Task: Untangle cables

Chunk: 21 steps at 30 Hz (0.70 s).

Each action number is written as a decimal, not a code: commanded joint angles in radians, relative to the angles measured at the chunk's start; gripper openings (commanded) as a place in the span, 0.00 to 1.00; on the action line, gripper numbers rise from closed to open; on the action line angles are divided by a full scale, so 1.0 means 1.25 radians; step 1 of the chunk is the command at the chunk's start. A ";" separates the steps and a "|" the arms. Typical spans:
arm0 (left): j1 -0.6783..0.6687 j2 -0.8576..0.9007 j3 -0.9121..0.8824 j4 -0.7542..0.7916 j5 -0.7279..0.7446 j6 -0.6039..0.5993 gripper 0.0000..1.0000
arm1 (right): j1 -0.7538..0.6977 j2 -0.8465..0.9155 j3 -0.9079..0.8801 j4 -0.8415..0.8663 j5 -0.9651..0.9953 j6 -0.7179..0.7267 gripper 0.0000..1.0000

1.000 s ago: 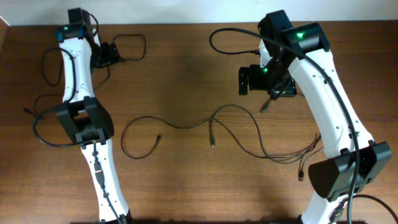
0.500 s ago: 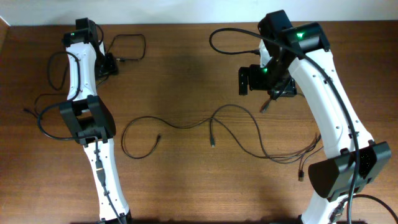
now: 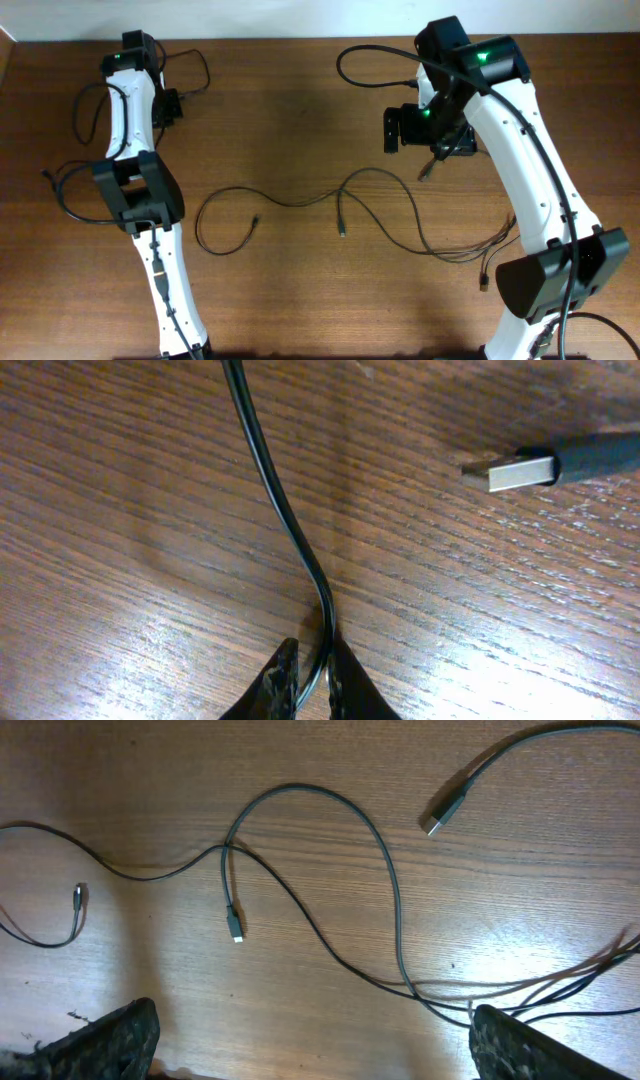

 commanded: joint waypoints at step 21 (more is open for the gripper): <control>0.045 -0.168 0.441 0.056 0.521 -0.238 0.00 | 0.005 -0.004 -0.005 0.000 -0.005 -0.006 0.98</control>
